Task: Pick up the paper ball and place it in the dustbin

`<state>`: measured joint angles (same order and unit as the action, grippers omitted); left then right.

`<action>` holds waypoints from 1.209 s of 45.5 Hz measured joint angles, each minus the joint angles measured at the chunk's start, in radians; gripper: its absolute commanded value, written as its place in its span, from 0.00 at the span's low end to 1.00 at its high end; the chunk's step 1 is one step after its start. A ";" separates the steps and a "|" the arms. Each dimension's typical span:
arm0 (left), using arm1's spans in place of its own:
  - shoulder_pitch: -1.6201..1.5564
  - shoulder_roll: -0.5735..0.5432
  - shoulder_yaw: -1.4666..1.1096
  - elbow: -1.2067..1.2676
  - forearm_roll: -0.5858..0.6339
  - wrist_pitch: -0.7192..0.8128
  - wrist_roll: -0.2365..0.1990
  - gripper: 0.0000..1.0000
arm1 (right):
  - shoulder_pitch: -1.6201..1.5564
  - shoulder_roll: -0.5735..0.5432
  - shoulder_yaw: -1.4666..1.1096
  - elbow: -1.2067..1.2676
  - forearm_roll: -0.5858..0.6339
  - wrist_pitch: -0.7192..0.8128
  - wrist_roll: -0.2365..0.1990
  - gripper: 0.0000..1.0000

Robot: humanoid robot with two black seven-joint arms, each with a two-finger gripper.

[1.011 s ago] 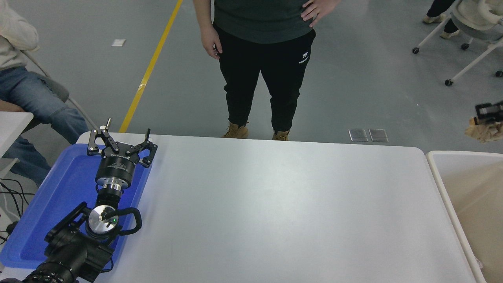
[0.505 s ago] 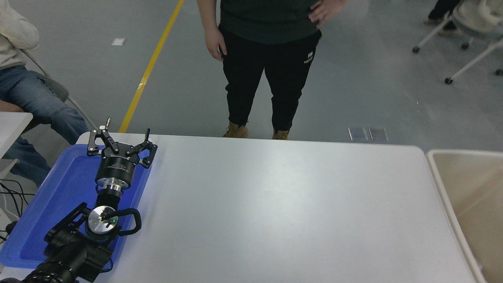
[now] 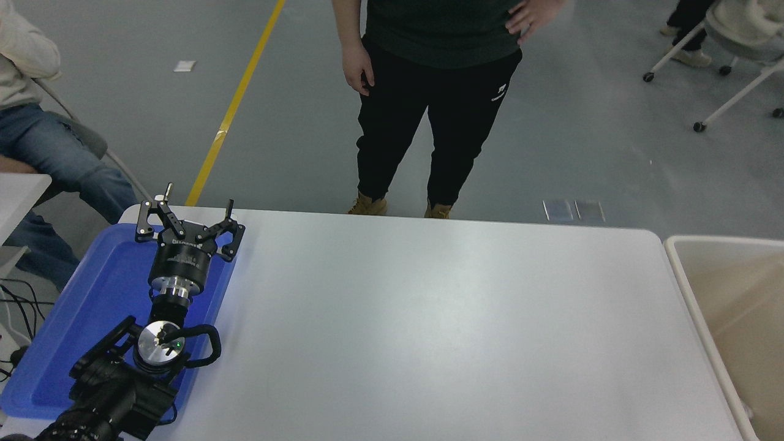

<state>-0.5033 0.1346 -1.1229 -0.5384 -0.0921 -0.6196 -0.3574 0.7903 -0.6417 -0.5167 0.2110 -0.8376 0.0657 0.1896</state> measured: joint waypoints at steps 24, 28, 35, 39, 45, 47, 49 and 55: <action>-0.001 0.000 0.000 0.000 0.000 0.000 0.000 1.00 | -0.113 0.077 0.018 -0.057 0.086 -0.083 -0.002 0.99; -0.001 0.000 0.000 0.000 0.000 0.000 0.000 1.00 | -0.121 0.082 0.016 -0.059 0.111 -0.089 -0.002 1.00; -0.001 0.000 0.000 0.000 0.000 0.000 0.000 1.00 | -0.128 0.088 0.012 -0.061 0.139 -0.093 -0.001 1.00; -0.001 0.000 0.000 0.000 0.000 0.000 0.000 1.00 | -0.130 0.088 0.008 -0.060 0.147 -0.094 -0.001 1.00; -0.001 0.000 0.000 0.000 0.000 0.000 0.000 1.00 | -0.127 0.085 0.008 -0.053 0.154 -0.095 0.000 1.00; -0.001 0.000 0.000 0.000 0.000 0.000 0.000 1.00 | -0.124 0.082 0.013 -0.051 0.157 -0.095 0.000 1.00; -0.001 0.000 0.000 0.000 0.000 0.000 0.000 1.00 | -0.120 0.081 0.023 -0.047 0.159 -0.095 0.000 1.00; -0.001 0.000 0.000 0.000 0.000 0.000 0.000 1.00 | -0.101 0.077 0.089 -0.030 0.164 -0.095 0.001 1.00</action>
<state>-0.5047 0.1350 -1.1229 -0.5384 -0.0920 -0.6191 -0.3574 0.6892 -0.5643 -0.4280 0.1810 -0.6734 -0.0293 0.1905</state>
